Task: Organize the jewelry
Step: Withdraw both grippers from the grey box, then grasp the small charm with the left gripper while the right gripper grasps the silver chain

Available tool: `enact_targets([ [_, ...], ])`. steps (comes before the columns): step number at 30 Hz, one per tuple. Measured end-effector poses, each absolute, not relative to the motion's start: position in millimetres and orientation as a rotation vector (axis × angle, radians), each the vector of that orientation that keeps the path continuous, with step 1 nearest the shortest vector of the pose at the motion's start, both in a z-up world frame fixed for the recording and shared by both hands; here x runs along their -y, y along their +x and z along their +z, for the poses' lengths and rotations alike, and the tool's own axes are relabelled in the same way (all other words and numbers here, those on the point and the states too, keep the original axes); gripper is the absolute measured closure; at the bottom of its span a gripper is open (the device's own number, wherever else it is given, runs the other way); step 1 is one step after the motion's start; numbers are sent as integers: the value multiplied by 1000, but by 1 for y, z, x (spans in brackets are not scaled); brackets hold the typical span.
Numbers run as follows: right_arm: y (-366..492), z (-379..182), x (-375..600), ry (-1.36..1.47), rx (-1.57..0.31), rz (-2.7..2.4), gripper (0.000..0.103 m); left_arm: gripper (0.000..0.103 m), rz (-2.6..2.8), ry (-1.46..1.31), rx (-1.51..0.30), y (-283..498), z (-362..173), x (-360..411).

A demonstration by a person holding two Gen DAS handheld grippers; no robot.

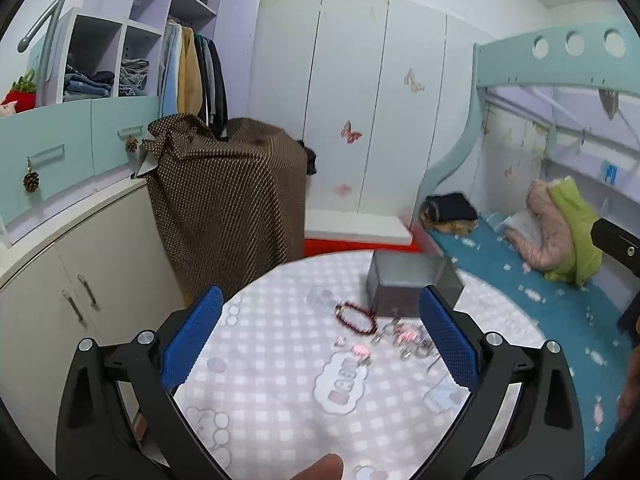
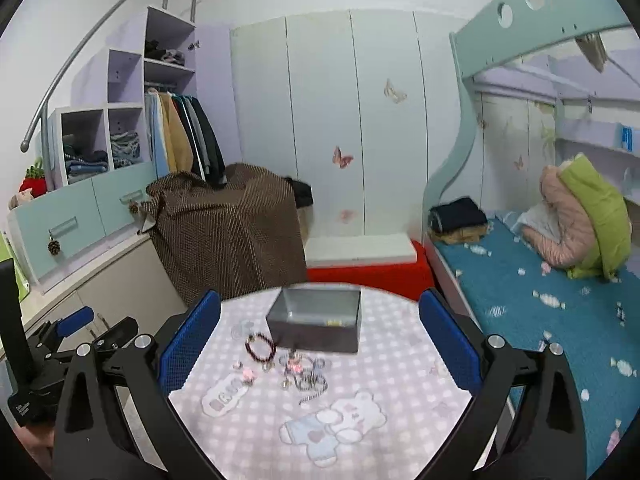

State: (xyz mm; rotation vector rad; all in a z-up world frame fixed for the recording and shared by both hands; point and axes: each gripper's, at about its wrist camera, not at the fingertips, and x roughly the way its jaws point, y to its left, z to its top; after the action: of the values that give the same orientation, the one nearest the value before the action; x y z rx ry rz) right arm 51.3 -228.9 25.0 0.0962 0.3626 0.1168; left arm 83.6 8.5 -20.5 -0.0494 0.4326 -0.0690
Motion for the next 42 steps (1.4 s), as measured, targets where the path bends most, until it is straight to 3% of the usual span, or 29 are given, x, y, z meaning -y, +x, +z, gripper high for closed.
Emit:
enact_targets([
  [22, 70, -11, 218, 8, -455, 69, 8, 5, -83, 25, -614, 140, -95, 23],
  [34, 136, -106, 231, 56, -755, 98, 8, 5, -54, 109, -759, 188, -146, 37],
  [42, 154, -126, 229, 69, -826, 134, 8, 6, -58, 123, -857, 223, -168, 47],
])
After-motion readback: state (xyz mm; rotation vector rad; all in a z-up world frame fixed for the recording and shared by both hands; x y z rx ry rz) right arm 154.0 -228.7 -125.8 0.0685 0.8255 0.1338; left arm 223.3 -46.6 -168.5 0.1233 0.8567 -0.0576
